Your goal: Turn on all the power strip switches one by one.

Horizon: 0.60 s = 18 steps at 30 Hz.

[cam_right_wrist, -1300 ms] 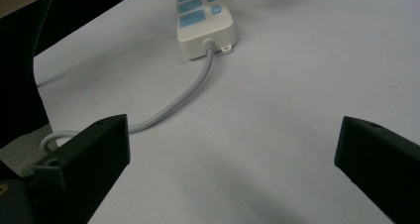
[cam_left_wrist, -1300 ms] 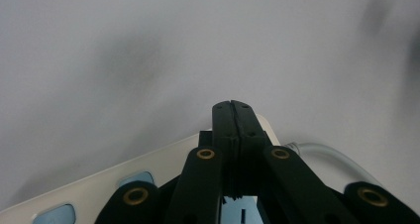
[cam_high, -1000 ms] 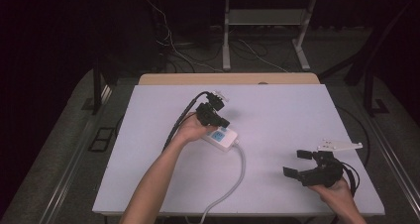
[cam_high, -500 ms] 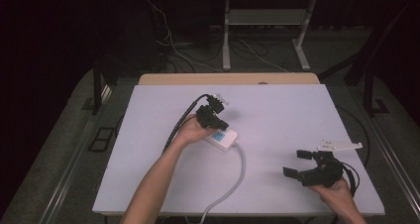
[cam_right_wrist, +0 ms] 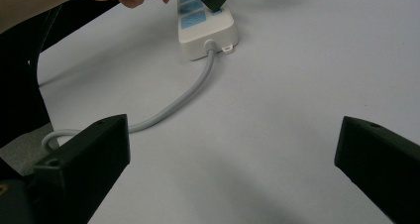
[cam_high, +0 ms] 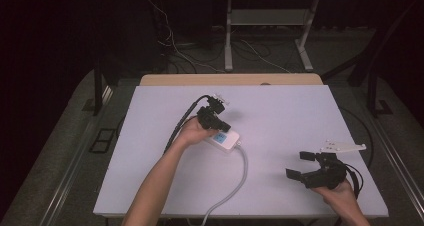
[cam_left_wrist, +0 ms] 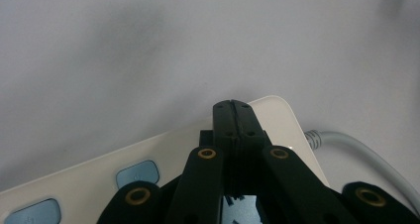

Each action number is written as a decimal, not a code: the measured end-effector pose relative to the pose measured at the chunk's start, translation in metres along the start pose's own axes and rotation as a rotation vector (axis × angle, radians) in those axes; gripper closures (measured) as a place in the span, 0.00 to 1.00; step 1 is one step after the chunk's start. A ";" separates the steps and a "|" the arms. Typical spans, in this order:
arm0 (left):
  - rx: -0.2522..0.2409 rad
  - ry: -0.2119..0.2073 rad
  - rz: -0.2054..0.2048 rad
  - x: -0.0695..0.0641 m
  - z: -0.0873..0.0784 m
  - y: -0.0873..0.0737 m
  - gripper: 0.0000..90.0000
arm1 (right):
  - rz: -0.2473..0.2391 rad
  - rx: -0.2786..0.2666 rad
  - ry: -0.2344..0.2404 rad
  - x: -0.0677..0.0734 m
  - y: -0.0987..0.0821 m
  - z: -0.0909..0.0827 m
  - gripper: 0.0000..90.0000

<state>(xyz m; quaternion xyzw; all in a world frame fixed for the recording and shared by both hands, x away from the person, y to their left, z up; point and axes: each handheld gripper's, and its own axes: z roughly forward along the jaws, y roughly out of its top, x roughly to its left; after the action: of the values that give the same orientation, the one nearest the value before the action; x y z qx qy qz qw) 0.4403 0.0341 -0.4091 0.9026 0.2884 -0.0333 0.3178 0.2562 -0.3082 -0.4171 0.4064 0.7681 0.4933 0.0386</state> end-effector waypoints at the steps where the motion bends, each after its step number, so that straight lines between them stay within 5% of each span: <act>1: 0.007 -0.022 -0.003 0.001 0.001 0.000 1.00 | -0.002 -0.002 -0.001 0.000 0.000 0.000 0.01; 6: 0.008 -0.033 -0.010 0.001 0.002 0.000 1.00 | 0.000 -0.004 -0.001 0.000 0.000 -0.001 0.01; 15: -0.042 -0.108 -0.102 0.013 0.002 -0.008 1.00 | -0.004 -0.006 0.000 0.000 0.000 -0.001 0.01; 18: -0.039 -0.101 -0.104 0.014 0.003 -0.009 1.00 | -0.008 -0.011 0.004 0.000 0.000 -0.002 0.01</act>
<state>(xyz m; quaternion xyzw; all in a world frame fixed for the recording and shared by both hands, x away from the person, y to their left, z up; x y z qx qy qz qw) 0.4473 0.0451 -0.4197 0.8772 0.3192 -0.0898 0.3473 0.2555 -0.3092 -0.4160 0.4021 0.7670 0.4983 0.0412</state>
